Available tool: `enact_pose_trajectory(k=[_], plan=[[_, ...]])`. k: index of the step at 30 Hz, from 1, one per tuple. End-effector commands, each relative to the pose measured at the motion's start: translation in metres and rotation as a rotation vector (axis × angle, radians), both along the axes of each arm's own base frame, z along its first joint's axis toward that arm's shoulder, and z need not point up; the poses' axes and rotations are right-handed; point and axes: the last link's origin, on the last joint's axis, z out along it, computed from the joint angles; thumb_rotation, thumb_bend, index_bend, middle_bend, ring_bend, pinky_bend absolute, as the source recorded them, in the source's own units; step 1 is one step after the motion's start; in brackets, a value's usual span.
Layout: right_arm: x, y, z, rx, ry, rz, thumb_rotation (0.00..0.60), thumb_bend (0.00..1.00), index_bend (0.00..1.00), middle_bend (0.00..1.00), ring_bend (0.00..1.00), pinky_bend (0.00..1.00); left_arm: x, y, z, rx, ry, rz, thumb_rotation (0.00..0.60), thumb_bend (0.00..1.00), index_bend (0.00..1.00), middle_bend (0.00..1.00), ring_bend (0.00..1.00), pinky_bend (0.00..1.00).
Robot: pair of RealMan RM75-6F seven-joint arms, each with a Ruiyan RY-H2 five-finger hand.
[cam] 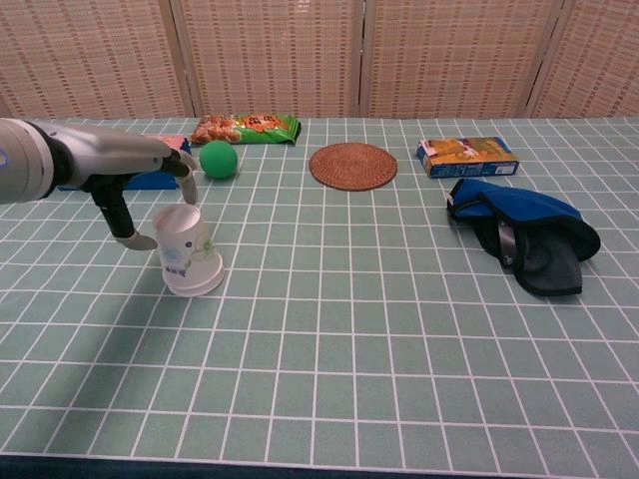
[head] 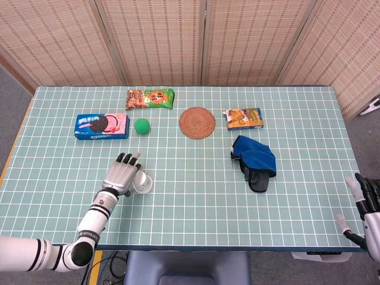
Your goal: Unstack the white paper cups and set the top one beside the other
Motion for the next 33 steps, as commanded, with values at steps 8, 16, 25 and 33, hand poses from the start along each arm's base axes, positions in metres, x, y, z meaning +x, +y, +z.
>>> enact_pose_trajectory(k=[8, 16, 25, 33], plan=[[0.0007, 0.0017, 0.0012, -0.003, -0.002, 0.006, 0.600, 0.34, 0.01, 0.00, 0.00, 0.00, 0.0068, 0.0001, -0.0004, -0.001, 0.004, -0.013, 0.600, 0.30, 0.32, 0.00, 0.00, 0.00], [0.0011, 0.0032, 0.0012, -0.004, -0.001, 0.012, 0.600, 0.34, 0.01, 0.00, 0.00, 0.00, 0.0059, -0.0011, -0.0002, 0.000, 0.007, -0.012, 0.600, 0.30, 0.33, 0.00, 0.00, 0.00], [0.0014, 0.0047, 0.0030, -0.014, -0.001, 0.012, 0.600, 0.34, 0.01, 0.00, 0.00, 0.00, 0.0048, 0.0019, -0.0010, 0.004, 0.005, -0.019, 0.600, 0.30, 0.34, 0.00, 0.00, 0.00], [0.0012, 0.0060, 0.0043, -0.023, -0.001, 0.014, 0.600, 0.34, 0.01, 0.00, 0.00, 0.00, 0.0052, 0.0052, -0.0059, -0.009, 0.014, -0.027, 0.600, 0.30, 0.37, 0.00, 0.00, 0.00]])
